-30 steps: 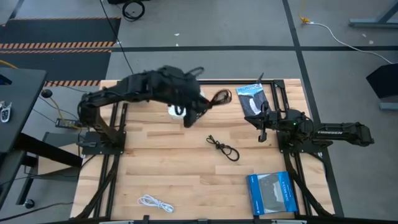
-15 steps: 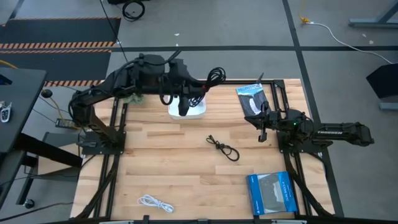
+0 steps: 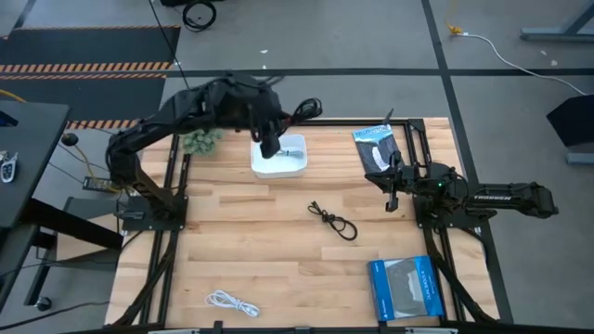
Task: Pick and place USB-C Cables
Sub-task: Put the bottom black charger cable into the white bin
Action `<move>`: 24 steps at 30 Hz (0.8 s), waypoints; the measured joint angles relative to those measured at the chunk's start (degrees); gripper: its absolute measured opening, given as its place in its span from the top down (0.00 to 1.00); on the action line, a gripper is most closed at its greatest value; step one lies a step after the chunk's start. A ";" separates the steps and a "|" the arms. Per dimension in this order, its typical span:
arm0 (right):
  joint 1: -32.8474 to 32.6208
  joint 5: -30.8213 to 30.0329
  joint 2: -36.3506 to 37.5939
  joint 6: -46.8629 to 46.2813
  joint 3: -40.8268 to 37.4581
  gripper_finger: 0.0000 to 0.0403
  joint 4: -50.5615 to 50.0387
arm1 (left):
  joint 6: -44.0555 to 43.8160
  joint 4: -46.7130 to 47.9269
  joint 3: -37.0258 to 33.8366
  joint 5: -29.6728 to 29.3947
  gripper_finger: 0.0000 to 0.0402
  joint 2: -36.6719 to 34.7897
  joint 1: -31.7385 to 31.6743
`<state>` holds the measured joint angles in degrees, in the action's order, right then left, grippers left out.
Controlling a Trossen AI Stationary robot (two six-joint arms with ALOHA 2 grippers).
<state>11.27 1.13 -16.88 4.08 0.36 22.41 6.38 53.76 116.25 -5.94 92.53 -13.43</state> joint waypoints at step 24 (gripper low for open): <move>0.02 0.00 0.01 0.02 0.02 0.95 0.00 | 15.01 -17.90 -40.95 -3.02 0.82 0.13 -7.46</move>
<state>11.29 1.13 -16.88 4.09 0.38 22.41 21.39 35.86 75.30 -8.96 92.66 -20.89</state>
